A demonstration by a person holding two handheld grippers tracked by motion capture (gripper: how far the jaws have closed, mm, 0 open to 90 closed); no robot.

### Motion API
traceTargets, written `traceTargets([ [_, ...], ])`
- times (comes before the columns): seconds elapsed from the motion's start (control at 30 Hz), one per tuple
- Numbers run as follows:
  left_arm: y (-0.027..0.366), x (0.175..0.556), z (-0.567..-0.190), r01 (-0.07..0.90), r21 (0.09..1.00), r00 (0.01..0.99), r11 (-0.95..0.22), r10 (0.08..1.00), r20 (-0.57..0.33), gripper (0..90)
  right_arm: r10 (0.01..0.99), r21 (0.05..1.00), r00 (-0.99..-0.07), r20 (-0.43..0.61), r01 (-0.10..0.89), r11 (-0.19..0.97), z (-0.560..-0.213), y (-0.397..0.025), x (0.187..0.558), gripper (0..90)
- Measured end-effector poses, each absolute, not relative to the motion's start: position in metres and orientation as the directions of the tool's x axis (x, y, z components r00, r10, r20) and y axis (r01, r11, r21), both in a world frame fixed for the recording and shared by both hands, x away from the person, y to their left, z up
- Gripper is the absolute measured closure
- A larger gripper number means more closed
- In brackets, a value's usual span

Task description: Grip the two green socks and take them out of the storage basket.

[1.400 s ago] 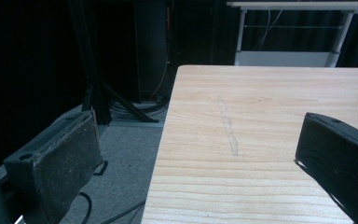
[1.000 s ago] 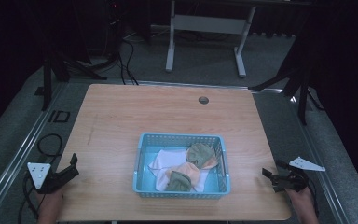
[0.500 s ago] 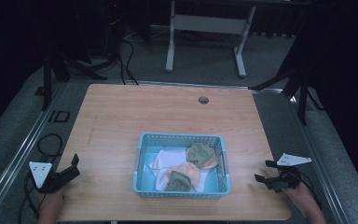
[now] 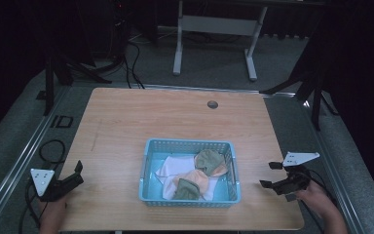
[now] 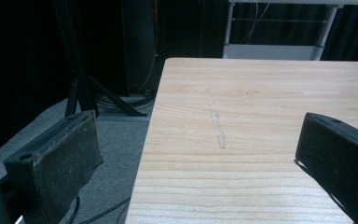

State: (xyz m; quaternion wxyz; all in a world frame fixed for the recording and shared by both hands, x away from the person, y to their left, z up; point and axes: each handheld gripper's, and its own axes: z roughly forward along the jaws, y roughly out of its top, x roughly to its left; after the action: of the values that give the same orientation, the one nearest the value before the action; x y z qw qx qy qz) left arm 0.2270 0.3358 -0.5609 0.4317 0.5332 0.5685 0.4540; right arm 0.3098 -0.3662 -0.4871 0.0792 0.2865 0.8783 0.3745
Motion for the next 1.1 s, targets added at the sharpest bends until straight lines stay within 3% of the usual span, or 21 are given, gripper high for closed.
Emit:
traceTargets([
  [0.47, 0.336, 0.227, -0.561, 0.216, 0.976, -0.048, 0.014, 0.999, -0.004, 0.4, 0.382, 0.639, -0.92, 0.086, 0.345, 0.688, -0.453, -0.302, 0.317, 15.4],
  [1.1, 0.336, 0.227, -0.561, 0.216, 0.976, -0.039, 0.019, 0.999, -0.011, 0.4, 0.209, 0.542, -0.974, 0.092, 0.225, 0.81, -0.455, -0.228, 0.331, 15.4],
])
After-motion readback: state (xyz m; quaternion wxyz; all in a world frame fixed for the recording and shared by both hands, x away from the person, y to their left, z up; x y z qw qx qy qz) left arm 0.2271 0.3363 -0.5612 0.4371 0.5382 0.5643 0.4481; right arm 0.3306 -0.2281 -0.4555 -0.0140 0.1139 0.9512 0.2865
